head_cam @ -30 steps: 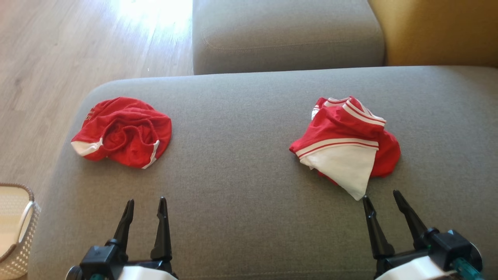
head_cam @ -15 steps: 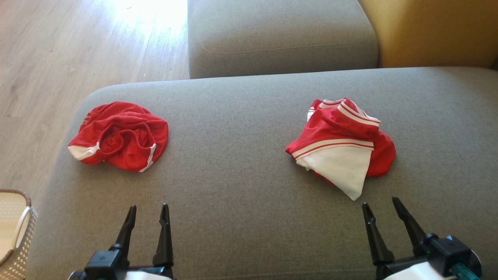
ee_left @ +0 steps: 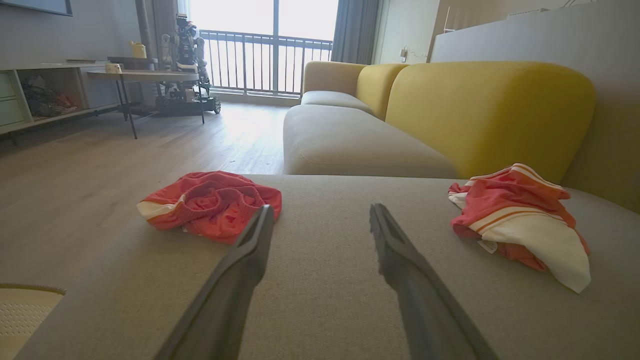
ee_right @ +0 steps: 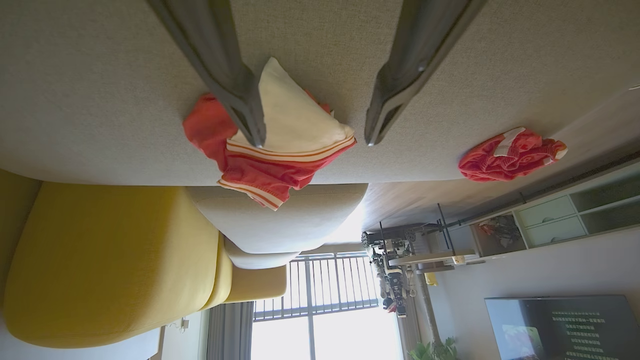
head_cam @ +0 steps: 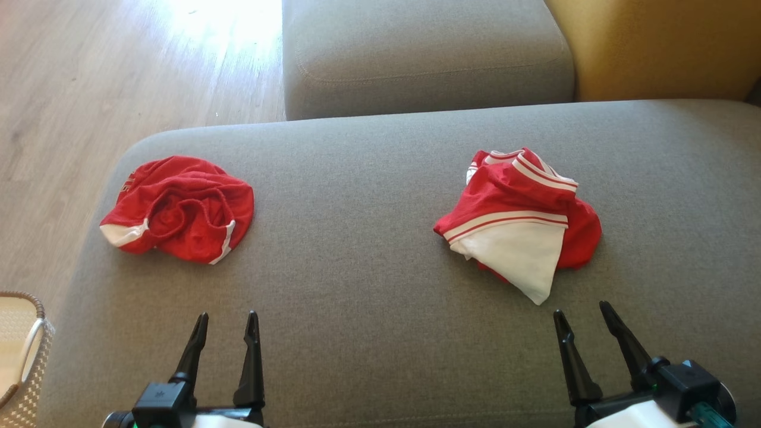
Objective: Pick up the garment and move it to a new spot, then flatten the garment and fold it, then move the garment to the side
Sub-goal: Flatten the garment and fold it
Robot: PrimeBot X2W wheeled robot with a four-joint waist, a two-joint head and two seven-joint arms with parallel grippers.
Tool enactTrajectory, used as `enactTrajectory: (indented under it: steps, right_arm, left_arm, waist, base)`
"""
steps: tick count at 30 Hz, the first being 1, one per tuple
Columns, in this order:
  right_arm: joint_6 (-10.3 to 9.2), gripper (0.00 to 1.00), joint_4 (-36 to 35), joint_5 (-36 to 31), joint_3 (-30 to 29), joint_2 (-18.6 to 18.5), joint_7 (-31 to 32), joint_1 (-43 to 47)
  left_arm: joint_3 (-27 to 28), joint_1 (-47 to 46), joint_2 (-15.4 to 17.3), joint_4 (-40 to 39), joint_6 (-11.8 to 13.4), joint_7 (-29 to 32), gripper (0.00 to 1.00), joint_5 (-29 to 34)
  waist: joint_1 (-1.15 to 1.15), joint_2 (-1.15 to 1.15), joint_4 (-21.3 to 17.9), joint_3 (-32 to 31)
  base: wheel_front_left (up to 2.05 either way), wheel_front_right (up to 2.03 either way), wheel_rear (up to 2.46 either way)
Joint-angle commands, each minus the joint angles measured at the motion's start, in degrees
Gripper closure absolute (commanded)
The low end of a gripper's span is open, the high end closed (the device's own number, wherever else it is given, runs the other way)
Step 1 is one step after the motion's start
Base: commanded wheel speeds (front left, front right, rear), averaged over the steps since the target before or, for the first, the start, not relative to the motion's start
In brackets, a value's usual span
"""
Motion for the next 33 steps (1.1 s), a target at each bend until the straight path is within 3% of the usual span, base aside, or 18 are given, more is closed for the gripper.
enactTrajectory:
  steps: [1, 20, 27, 33]
  right_arm:
    - [-0.01, 0.00, -1.9, 0.3, 1.1, -0.5, -0.4, -2.2]
    - [-0.01, 0.00, -2.1, -0.6, 1.1, -0.5, -0.4, -3.1]
    - [-0.01, 0.00, -2.4, -1.1, 2.1, -0.5, -0.4, -4.0]
    - [-0.01, 0.00, -2.8, -1.9, 3.7, -0.5, -0.4, -6.2]
  left_arm:
    - [2.0, -3.3, -0.5, -1.6, 0.2, -0.7, 0.00, 0.2]
    - [0.8, -3.7, -0.5, -1.9, 1.5, -0.7, 0.00, 0.8]
    - [-3.8, -9.8, -0.5, 1.7, -1.5, -0.7, 0.00, 0.4]
    - [-13.9, -22.2, -0.5, 13.0, -5.9, -0.6, 0.00, -3.0]
  waist:
    - [0.00, 0.00, 0.0, 0.0]
    - [0.00, 0.00, -1.2, 1.2]
    - [0.00, 0.00, -3.8, 3.6]
    - [0.00, 0.00, -9.4, 8.5]
  base:
    - [0.00, 0.00, 0.00]
    - [0.00, 0.00, 0.00]
    - [0.00, 0.00, 0.00]
    - [0.00, 0.00, 0.00]
